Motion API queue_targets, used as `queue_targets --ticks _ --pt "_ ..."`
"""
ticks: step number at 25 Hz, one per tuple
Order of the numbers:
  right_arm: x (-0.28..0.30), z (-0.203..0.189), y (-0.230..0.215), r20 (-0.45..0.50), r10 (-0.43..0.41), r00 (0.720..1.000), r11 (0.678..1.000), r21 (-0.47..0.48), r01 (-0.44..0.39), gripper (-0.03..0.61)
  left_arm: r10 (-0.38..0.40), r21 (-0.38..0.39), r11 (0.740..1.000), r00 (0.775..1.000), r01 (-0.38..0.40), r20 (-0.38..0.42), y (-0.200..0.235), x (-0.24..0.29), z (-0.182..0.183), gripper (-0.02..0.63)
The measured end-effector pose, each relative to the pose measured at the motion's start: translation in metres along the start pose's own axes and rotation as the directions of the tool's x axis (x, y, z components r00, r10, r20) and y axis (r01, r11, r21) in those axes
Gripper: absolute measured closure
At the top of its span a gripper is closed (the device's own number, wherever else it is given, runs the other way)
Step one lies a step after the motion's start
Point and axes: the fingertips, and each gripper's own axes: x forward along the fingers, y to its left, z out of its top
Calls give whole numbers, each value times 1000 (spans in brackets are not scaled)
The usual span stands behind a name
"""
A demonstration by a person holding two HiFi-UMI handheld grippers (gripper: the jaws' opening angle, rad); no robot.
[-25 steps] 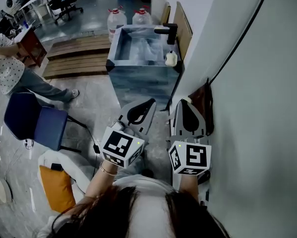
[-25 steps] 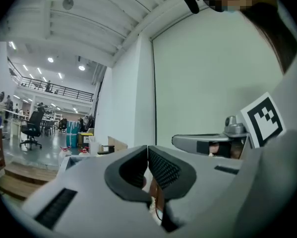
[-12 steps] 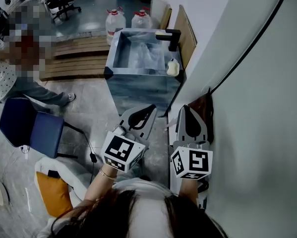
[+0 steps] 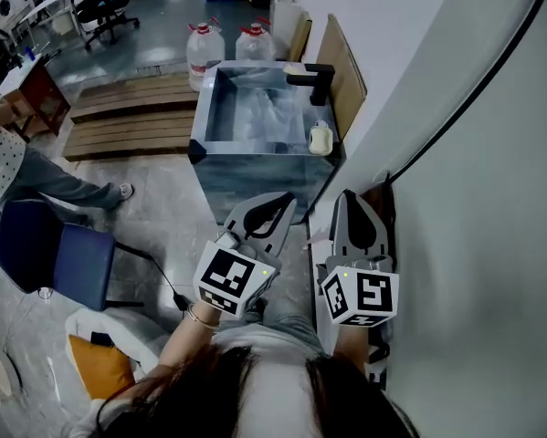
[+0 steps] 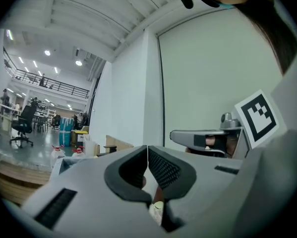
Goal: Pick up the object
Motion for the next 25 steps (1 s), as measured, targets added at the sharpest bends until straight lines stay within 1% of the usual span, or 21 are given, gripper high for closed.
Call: queue_targets --ticks 10,15,20,25 --pt "36 -14 -7 -55 -33 998 999 -33 31 552 -46 -25 999 998 46 -32 22 27 -11 604" --pt "55 -21 -18 -55 -48 997 998 -41 46 552 -52 -36 998 998 51 -35 35 47 -15 604" --pt "77 -28 -37 -59 -65 996 997 -49 62 552 -60 -26 998 997 59 -44 47 72 -20 604" --pt "103 -37 -51 -91 -51 995 997 -64 46 552 -65 -38 997 997 63 -44 59 100 -21 604"
